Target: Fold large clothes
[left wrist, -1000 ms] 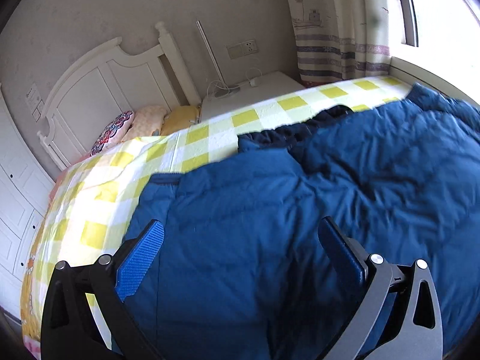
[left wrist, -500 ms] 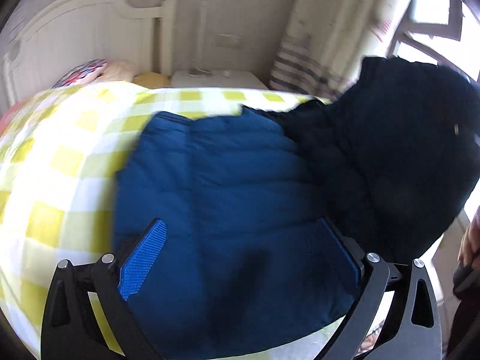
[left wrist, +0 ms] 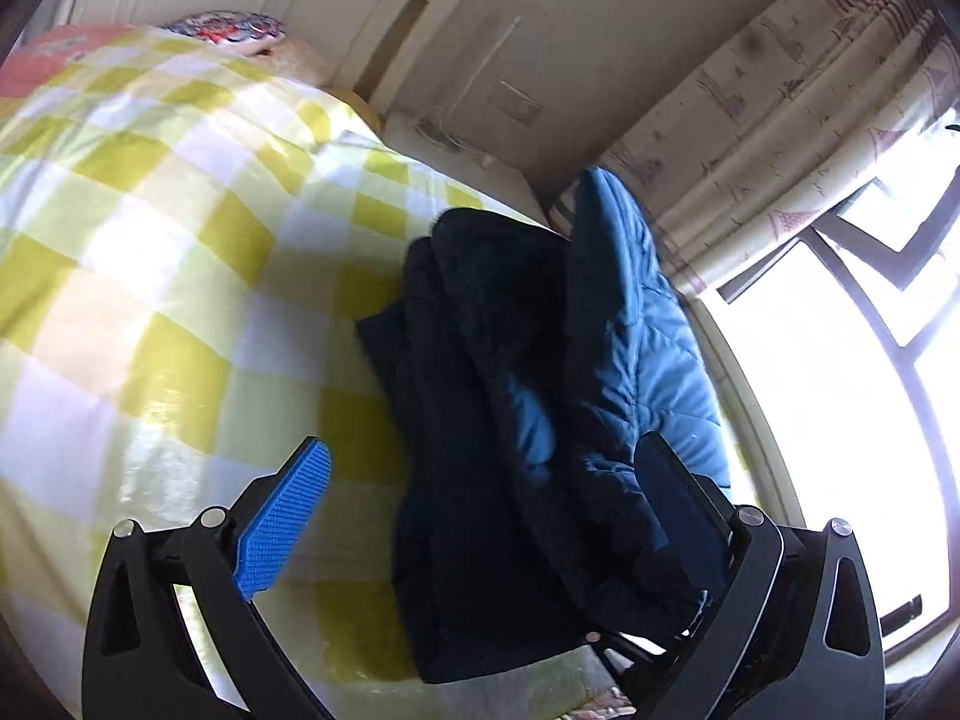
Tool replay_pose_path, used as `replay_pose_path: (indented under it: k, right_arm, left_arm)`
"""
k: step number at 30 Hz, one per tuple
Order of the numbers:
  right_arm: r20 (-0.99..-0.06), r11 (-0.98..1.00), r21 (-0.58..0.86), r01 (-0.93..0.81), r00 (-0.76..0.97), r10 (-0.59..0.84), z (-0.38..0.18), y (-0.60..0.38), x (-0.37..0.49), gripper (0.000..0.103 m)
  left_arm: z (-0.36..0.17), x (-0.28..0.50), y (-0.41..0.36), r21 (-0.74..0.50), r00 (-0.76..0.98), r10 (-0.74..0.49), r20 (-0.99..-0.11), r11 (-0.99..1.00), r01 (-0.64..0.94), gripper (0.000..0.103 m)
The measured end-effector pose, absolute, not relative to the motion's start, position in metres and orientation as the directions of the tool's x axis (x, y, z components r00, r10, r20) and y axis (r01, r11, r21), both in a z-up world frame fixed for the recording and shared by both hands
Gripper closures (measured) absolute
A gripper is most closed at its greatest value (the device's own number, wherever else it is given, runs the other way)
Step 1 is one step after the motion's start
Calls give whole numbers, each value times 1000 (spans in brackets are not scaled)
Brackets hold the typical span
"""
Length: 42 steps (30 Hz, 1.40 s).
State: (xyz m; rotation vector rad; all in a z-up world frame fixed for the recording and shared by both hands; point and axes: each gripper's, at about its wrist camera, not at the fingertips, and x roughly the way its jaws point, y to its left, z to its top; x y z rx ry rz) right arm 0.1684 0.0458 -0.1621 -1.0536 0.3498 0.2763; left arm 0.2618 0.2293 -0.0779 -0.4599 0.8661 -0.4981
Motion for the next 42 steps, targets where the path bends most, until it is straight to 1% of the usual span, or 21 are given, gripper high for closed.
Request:
replay_pose_path:
  k: [3, 6, 9, 11, 12, 13, 16, 19, 21, 23, 24, 25, 27, 29, 31, 33, 36, 37, 39, 40, 42]
  right_arm:
    - [-383, 467, -807, -361, 922, 51, -165, 42, 166, 72]
    - [-369, 481, -804, -348, 928, 54, -166, 40, 166, 72]
    - [-356, 473, -814, -338, 933, 55, -167, 58, 172, 72]
    - [-352, 482, -808, -339, 934, 67, -166, 58, 172, 65]
    - [-351, 493, -800, -343, 933, 80, -163, 56, 170, 63]
    - [-362, 505, -784, -361, 927, 101, -160, 54, 164, 52]
    - [-382, 584, -698, -415, 905, 187, -142, 34, 146, 24]
    - [-343, 711, -581, -395, 912, 226, -123, -16, 125, 15]
    - [-363, 785, -506, -357, 914, 181, -126, -55, 121, 14]
    - [-446, 829, -438, -348, 885, 136, -142, -86, 127, 17]
    - [-483, 838, -426, -339, 869, 106, -152, -96, 131, 23]
    - [-508, 851, -407, -332, 856, 90, -159, -104, 134, 39]
    - [-553, 887, -323, -330, 826, 105, -165, -116, 141, 49]
    - [-538, 875, -374, -308, 840, 66, -168, -110, 138, 56]
    - [-519, 867, -400, -298, 853, 53, -171, -106, 132, 59]
    - [-508, 866, -408, -289, 860, 48, -174, -107, 131, 59]
    - [-500, 857, -425, -292, 865, 47, -180, -103, 133, 56]
    - [-505, 858, -414, -305, 861, 63, -176, -103, 135, 56]
    - [-535, 860, -352, -369, 833, 138, -162, -112, 134, 51]
    - [-535, 867, -306, -393, 825, 185, -155, -123, 129, 44]
    - [-500, 895, -186, -406, 823, 269, -130, -146, 120, 39]
  left_arm:
    - [-81, 284, 204, -596, 477, -650, -592, 751, 284, 5]
    - [-89, 305, 178, -558, 415, -626, -660, 778, 287, 5]
    - [-88, 326, 160, -546, 379, -630, -678, 777, 313, 5]
    - [-79, 337, 153, -520, 389, -621, -680, 783, 341, 7]
    - [-77, 344, 148, -483, 402, -591, -699, 805, 344, 29]
    - [-77, 349, 148, -502, 372, -609, -700, 791, 350, 53]
    - [-69, 348, 144, -474, 388, -601, -698, 795, 378, 69]
    - [-67, 335, 147, -442, 421, -583, -695, 808, 390, 72]
    - [-68, 331, 148, -412, 445, -559, -700, 825, 387, 72]
    - [-65, 325, 143, -387, 464, -540, -702, 836, 388, 72]
    - [-63, 323, 140, -364, 475, -524, -707, 846, 391, 72]
    - [-61, 322, 138, -338, 489, -506, -710, 855, 394, 74]
    - [-49, 313, 132, -264, 536, -462, -706, 875, 407, 79]
    - [-28, 294, 133, -182, 606, -410, -682, 898, 402, 86]
    - [-10, 277, 145, -176, 657, -402, -637, 907, 384, 87]
    - [-10, 271, 160, -162, 673, -379, -636, 917, 363, 87]
    - [-58, 290, 165, -75, 638, -252, -728, 954, 291, 87]
    - [-71, 293, 165, -92, 624, -261, -737, 953, 290, 87]
    - [-79, 293, 169, -110, 636, -270, -722, 954, 280, 87]
    - [-75, 292, 170, -110, 643, -269, -717, 955, 277, 87]
    - [-72, 291, 169, -95, 653, -262, -711, 955, 280, 87]
